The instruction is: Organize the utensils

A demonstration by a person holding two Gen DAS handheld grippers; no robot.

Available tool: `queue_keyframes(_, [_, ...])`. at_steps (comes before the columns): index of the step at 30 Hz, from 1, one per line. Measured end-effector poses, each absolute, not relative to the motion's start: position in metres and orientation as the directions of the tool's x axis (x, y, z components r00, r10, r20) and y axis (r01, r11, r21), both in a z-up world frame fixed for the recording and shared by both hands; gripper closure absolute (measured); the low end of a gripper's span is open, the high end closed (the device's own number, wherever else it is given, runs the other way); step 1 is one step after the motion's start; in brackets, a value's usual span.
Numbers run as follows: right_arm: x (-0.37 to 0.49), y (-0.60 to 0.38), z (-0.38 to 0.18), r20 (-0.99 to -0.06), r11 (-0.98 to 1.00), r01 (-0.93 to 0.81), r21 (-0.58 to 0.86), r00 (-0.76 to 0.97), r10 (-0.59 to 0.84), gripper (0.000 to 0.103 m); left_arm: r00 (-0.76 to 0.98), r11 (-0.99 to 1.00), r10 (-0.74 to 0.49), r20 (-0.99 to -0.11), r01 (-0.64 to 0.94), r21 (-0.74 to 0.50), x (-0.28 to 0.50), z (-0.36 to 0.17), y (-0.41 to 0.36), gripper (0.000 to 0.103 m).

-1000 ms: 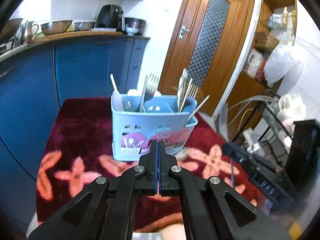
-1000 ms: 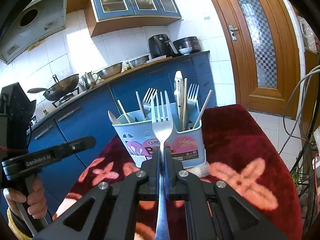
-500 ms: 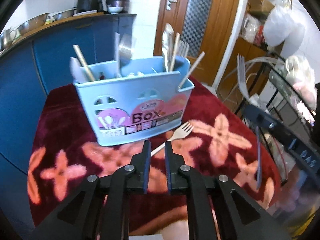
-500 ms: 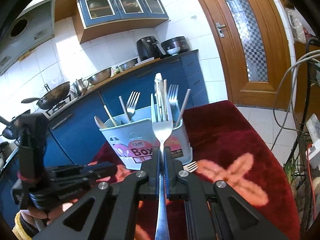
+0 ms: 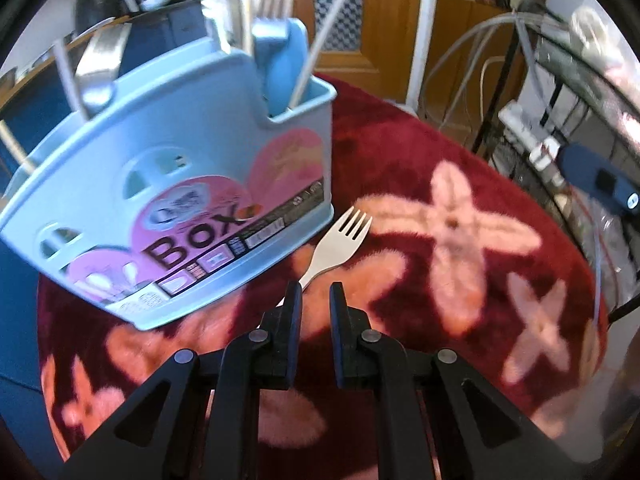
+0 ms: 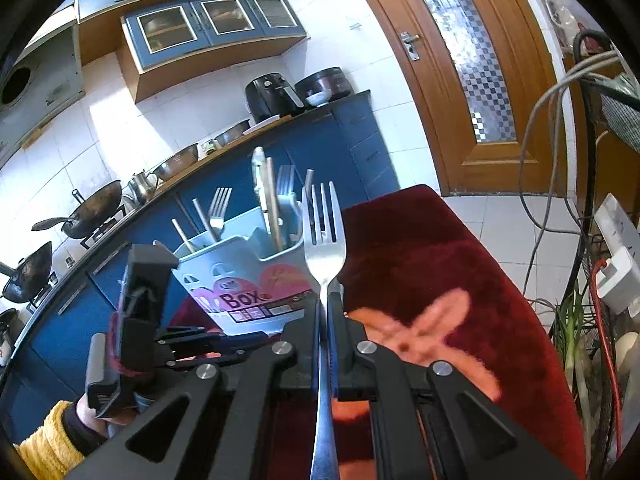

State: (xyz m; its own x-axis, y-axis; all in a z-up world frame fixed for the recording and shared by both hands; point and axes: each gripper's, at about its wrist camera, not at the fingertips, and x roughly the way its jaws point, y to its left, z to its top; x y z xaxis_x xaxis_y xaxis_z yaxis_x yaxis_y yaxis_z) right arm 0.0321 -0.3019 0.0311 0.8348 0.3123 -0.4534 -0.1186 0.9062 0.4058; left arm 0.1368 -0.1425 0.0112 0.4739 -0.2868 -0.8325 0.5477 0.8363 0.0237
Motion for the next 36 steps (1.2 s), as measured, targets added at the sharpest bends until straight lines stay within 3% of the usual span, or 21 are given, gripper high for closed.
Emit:
queue_keyframes(10, [0.041, -0.312, 0.018, -0.468, 0.897, -0.109, 0.429, 0.822, 0.324, 0.098, 0.460, 0.817, -0.262, -0.848, 0.574, 0.058, 0.152, -0.008, -0.152, 0.091])
queue_keyframes(12, [0.042, -0.313, 0.017, -0.470, 0.894, -0.110, 0.433, 0.819, 0.329, 0.098, 0.454, 0.813, -0.263, -0.851, 0.580, 0.058, 0.154, -0.009, -0.150, 0.088])
queue_keyframes(14, [0.043, -0.313, 0.016, -0.470, 0.893, -0.109, 0.437, 0.818, 0.331, 0.098, 0.439, 0.808, -0.245, -0.865, 0.585, 0.067, 0.157, -0.011, -0.149, 0.079])
queue_keyframes(20, [0.045, -0.313, 0.013, -0.475, 0.894, -0.108, 0.435, 0.816, 0.330, 0.098, 0.390, 0.817, -0.275, -0.879, 0.577, 0.000, 0.163, -0.014, -0.139, 0.078])
queue_keyframes(23, [0.046, -0.311, 0.012, -0.479, 0.893, -0.107, 0.437, 0.813, 0.332, 0.098, 0.398, 0.817, -0.283, -0.873, 0.576, -0.002, 0.161, -0.014, -0.138, 0.089])
queue_keyframes(26, [0.046, -0.309, 0.012, -0.484, 0.896, -0.109, 0.431, 0.809, 0.332, 0.098, 0.401, 0.833, -0.287, -0.870, 0.552, -0.020, 0.157, -0.012, -0.133, 0.093])
queue_keyframes(36, [0.040, -0.294, 0.007, -0.559, 0.916, -0.113, 0.385, 0.762, 0.329, 0.098, 0.349, 0.916, -0.295, -0.890, 0.368, -0.159, 0.123, -0.006, -0.096, 0.099])
